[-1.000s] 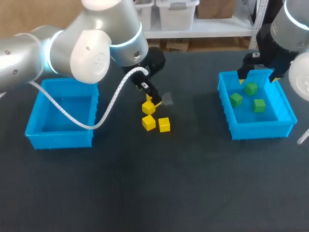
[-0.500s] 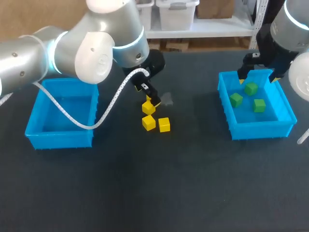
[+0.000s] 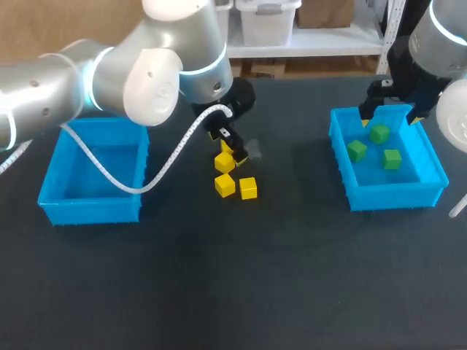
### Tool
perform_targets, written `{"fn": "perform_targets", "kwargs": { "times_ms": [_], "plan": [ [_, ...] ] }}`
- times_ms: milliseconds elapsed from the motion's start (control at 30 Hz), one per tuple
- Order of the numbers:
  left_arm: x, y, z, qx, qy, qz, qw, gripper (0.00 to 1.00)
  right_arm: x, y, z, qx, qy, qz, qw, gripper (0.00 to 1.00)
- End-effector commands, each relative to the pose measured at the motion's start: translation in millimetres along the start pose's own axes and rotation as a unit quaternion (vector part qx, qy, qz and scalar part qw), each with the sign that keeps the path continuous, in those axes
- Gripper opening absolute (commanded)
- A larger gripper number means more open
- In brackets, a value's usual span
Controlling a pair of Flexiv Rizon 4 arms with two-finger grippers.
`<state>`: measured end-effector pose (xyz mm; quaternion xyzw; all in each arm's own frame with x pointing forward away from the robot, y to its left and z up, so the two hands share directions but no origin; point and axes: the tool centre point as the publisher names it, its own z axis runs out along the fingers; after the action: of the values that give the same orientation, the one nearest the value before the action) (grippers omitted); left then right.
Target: Put the green cubes in the right bin and the yellow cubes in the left bin.
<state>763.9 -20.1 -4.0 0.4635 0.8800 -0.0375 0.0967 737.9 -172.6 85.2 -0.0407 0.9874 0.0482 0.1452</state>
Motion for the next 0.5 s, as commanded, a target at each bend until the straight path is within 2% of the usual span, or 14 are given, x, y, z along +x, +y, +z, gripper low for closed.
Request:
{"fn": "perform_targets", "kwargs": {
  "times_ms": [33, 67, 100, 133, 200, 233, 500],
  "plan": [
    [-4.3, 0.5, 2.0, 0.001, 0.005, -0.002, 1.0, 0.96, 1.7, -0.2, -0.9, 0.001, -0.002, 0.0, 1.0, 1.0],
    [-4.2, 0.4, 1.9, 0.001, 0.003, -0.004, 1.0, 0.83, 1.7, -0.2, -0.9, 0.001, -0.002, 0.0, 1.0, 1.0],
    [-4.1, 0.3, 1.8, 0.001, 0.003, -0.006, 1.0, 0.61, 1.7, -0.2, -0.9, 0.001, -0.002, 0.0, 1.0, 1.0],
    [-4.1, 0.4, 1.6, -0.001, 0.004, -0.005, 1.0, 0.34, 1.7, -0.2, -0.9, 0.001, -0.002, 0.0, 1.0, 1.0],
    [-3.9, 1.3, 1.2, -0.003, 0.005, -0.004, 1.0, 0.05, 1.7, -0.2, -0.9, 0.001, -0.002, 0.0, 1.0, 1.0],
    [-3.9, 1.3, 1.2, -0.003, 0.005, -0.004, 1.0, 0.0, 1.7, -0.2, -0.9, 0.001, -0.002, 0.0, 1.0, 1.0],
    [-5.0, 1.8, 1.5, -0.002, 0.005, -0.002, 1.0, 0.0, 1.7, -0.2, -0.9, 0.001, -0.002, 0.0, 1.0, 1.0]
  ]
}}
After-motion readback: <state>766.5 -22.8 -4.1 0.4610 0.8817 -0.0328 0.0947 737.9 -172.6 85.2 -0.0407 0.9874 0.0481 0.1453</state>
